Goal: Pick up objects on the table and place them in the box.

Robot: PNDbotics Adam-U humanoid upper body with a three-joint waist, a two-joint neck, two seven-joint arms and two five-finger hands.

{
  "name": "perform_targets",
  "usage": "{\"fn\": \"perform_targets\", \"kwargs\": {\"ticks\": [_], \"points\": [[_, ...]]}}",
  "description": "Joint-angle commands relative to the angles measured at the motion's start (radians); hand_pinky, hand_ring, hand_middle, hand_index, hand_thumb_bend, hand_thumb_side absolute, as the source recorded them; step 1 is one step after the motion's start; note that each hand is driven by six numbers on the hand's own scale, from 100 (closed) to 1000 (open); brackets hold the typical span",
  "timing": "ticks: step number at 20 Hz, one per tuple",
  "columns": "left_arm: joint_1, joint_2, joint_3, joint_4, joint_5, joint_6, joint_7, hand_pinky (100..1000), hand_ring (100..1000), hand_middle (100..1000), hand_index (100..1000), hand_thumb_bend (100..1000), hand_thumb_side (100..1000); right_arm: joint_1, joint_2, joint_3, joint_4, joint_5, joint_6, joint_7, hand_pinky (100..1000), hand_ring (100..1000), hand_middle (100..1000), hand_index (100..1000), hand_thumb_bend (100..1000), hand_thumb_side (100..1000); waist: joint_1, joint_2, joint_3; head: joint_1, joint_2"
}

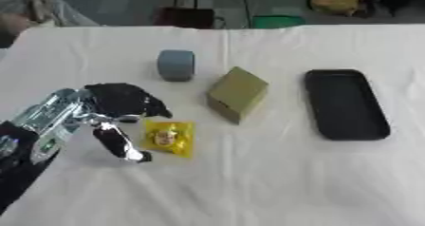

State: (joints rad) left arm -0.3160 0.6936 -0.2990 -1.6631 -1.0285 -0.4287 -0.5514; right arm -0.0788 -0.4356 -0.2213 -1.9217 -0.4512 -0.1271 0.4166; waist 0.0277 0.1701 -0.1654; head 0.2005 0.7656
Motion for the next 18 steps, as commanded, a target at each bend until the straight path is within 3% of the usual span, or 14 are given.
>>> {"fn": "perform_targets", "kwargs": {"ticks": [1,18], "points": [[-0.015,0.012,0.002,0.008,-0.028,0.002,0.026,809,822,853,976,512,687,-0.005,-0.020,-0.005,-0.027,-0.010,-0.004,0.001,667,544,770,847,100,645,-0.005,-0.015,0.001,0.002,0.004],[-0.027,-0.009,-0.019,0.039,-0.082,-0.001,0.075,791,776,804,923,489,557,0.000,-0.017,-0.005,-0.031,-0.010,-0.005,0.001,667,545,770,846,100,645,-0.006,-0.013,-0.002,0.008,0.004]]}}
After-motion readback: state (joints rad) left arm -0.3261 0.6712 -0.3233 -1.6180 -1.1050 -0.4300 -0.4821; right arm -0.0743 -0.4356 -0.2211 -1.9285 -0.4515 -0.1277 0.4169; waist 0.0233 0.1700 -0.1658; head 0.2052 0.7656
